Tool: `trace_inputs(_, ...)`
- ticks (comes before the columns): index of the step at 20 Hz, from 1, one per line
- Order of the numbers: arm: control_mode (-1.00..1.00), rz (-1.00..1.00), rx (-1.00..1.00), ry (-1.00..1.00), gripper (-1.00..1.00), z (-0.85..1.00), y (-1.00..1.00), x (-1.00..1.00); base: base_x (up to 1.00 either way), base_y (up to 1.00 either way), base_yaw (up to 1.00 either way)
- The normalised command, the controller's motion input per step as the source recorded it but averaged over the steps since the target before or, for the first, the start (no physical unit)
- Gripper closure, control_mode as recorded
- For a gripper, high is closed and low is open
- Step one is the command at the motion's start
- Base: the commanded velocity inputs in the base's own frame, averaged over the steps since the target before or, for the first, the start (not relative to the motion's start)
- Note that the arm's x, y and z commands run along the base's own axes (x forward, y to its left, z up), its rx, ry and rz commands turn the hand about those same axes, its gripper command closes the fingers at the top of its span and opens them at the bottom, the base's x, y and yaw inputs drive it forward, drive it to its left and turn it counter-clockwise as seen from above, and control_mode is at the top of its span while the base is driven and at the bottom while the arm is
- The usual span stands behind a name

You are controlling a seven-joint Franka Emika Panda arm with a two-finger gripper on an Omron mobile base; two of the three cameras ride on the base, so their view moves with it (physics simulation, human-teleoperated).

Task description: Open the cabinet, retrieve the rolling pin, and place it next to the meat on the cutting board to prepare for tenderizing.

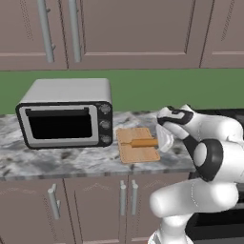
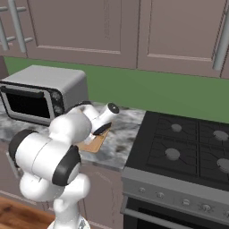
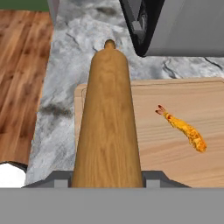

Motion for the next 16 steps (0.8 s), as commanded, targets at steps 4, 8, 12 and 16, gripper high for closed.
trace_inputs(4, -1.00, 0.00, -0.04, 0.00, 1.00, -0.33, 0.00, 0.34, 0.00, 0.00, 0.00)
trace_inputs(8, -1.00, 0.00, -0.04, 0.00, 1.00, -0.31, 0.00, 0.33, 0.00, 0.00, 0.00)
trace_inputs(12, -1.00, 0.00, -0.01, 0.00, 1.00, -0.21, 0.00, 0.26, 0.00, 0.00, 0.00)
trace_inputs(16, -1.00, 0.00, 0.00, 0.00, 1.00, -0.21, 0.03, 0.24, 0.00, 0.00, 0.00)
